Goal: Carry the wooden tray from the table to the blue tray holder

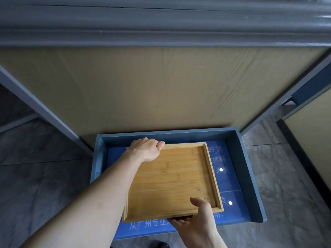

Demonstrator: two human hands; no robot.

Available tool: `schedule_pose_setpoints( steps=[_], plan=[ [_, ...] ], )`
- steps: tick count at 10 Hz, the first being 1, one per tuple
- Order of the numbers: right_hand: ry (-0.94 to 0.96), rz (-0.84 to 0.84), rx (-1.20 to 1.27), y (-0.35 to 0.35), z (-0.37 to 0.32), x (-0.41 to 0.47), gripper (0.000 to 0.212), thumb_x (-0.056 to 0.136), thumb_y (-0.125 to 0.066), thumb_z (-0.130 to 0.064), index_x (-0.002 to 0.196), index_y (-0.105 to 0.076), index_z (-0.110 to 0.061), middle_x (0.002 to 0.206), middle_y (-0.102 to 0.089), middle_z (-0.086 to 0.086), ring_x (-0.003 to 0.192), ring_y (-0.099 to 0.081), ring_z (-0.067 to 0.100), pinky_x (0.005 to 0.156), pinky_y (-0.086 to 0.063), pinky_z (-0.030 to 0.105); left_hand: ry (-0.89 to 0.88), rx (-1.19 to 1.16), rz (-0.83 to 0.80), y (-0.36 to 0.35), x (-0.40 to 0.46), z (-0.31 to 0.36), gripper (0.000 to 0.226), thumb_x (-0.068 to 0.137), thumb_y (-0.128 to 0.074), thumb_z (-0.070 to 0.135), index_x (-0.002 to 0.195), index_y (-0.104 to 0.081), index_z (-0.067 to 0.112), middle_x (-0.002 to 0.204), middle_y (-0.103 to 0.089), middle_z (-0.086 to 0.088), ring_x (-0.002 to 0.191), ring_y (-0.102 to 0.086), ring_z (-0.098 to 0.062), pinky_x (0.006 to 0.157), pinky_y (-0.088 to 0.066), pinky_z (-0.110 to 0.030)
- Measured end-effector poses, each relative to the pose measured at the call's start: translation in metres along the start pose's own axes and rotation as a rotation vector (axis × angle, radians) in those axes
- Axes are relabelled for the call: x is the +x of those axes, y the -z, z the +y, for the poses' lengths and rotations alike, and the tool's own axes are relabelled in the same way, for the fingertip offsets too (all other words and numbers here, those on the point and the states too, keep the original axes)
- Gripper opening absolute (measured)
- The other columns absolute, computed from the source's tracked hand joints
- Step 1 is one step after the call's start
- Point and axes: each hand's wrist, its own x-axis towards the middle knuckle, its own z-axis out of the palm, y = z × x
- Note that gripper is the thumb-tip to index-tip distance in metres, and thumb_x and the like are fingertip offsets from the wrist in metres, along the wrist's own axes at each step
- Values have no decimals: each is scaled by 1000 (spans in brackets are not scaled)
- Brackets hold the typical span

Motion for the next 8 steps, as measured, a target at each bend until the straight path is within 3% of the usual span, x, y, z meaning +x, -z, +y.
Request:
schedule_pose_setpoints(
  steps=[1, 3, 5, 6, 7, 8],
  plan=[
    [-6, -27, 28, 0, -2, 1, 67, 89, -55, -24, 147, -35, 3, 143, -46, 32, 131, -46, 50, 115, -33, 62, -1, 10, -9, 0, 1, 0, 60, 98, -11, 54, 110, -62, 26, 117, -66, -7, 108, -58, -32, 88, -39, -47],
    [-33, -47, 49, 1, -3, 1, 70, 89, -56, -29, 147, -34, 4, 143, -46, 33, 132, -46, 50, 114, -33, 63, -17, 28, -26, 2, 1, 1, 58, 98, -11, 54, 113, -59, 26, 119, -66, -4, 109, -58, -30, 83, -40, -44],
    [-34, -34, 72, -1, -6, 4, 72, 89, -57, -31, 147, -33, 2, 143, -46, 32, 132, -45, 50, 114, -33, 64, -23, 21, -35, 5, -1, 1, 59, 99, -12, 54, 116, -61, 25, 119, -66, -4, 108, -59, -29, 86, -43, -44],
    [-34, -23, 35, -2, -5, 4, 69, 88, -57, -30, 144, -36, 3, 141, -48, 32, 130, -47, 50, 112, -35, 62, -6, 27, -65, 6, -2, 2, 62, 98, -12, 56, 126, -59, 26, 125, -65, -5, 114, -58, -30, 91, -43, -46],
    [-7, -2, 21, 0, -3, 10, 60, 88, -58, -28, 135, -42, 6, 133, -53, 29, 124, -52, 46, 111, -38, 58, -21, 46, -64, 8, -4, 5, 65, 97, -11, 59, 131, -56, 27, 128, -64, -3, 117, -58, -29, 93, -44, -46],
    [30, 50, -85, 7, -2, 10, 38, 89, -58, -30, 110, -45, -1, 97, -46, 21, 87, -50, 38, 89, -46, 46, -53, 55, 53, 9, -8, 2, 59, 98, -15, 57, 130, -56, 28, 127, -65, 2, 116, -59, -25, 94, -47, -45]
  ],
)
